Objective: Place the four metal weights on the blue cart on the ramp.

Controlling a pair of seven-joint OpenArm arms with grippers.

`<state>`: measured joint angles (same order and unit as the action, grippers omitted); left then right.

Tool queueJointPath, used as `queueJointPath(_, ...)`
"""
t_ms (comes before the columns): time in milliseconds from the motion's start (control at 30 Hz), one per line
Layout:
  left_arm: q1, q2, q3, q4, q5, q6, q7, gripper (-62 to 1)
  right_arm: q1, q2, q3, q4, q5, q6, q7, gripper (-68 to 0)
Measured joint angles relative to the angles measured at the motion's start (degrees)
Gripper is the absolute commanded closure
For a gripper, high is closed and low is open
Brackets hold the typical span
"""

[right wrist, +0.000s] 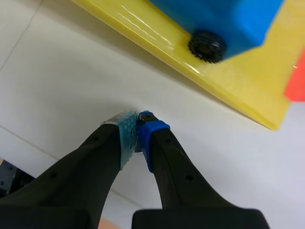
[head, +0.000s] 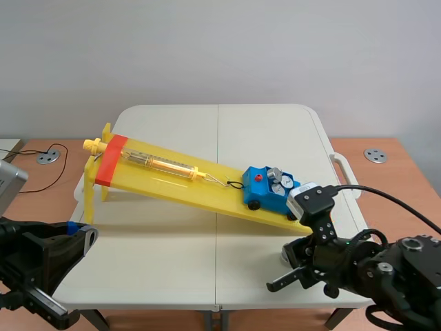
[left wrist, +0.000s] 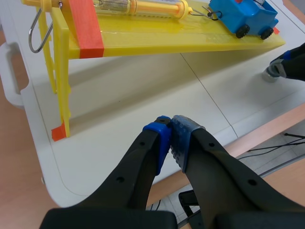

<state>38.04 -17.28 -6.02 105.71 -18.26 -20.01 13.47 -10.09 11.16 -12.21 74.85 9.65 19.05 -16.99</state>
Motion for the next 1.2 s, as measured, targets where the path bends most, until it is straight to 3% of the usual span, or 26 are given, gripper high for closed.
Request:
queueJointPath(267,0.0,0.0,0.0,0.0,0.0,0.0,0.0,-2.7,-8.1,1.3,7.0,13.3,7.0,2.4,-4.4,-0.7)
queueJointPath(500,0.0,0.0,0.0,0.0,0.0,0.0,0.0,-2.7,-11.7,1.2,14.3,20.7,18.8,8.0,-8.2,-0.6)
queueJointPath(633,0.0,0.0,0.0,0.0,0.0,0.0,0.0,-2.7,-11.7,1.2,18.1,21.7,27.2,12.2,-8.9,-0.6)
queueJointPath(733,0.0,0.0,0.0,0.0,0.0,0.0,0.0,-2.7,-11.7,1.1,20.0,21.7,31.7,13.6,-8.9,-0.6)
queueJointPath(1200,0.0,0.0,0.0,0.0,0.0,0.0,0.0,-2.7,-3.1,-5.3,21.1,20.6,32.8,13.5,-10.6,-0.6)
